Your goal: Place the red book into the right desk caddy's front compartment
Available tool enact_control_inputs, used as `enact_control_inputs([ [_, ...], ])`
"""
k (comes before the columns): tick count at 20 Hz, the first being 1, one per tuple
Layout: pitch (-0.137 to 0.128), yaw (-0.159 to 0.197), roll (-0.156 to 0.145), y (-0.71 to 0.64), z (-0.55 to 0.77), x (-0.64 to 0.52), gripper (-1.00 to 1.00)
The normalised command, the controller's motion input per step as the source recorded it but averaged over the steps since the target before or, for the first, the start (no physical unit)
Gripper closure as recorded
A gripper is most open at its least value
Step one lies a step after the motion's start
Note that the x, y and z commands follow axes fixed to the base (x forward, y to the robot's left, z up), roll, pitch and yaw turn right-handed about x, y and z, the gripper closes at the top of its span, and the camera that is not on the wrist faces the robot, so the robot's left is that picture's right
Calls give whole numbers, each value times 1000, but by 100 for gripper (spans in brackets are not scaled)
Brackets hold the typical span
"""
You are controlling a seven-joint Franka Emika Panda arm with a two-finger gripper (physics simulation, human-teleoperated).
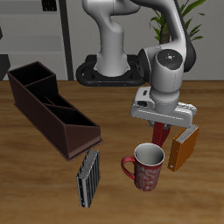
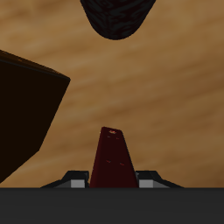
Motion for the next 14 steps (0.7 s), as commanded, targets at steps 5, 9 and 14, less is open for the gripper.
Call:
enact_control_inputs([
  [5, -30, 37, -10, -128, 248, -58, 100],
  [9, -32, 74, -2, -253, 389, -111, 100],
  [14, -65, 112, 19, -363, 451, -128, 100],
])
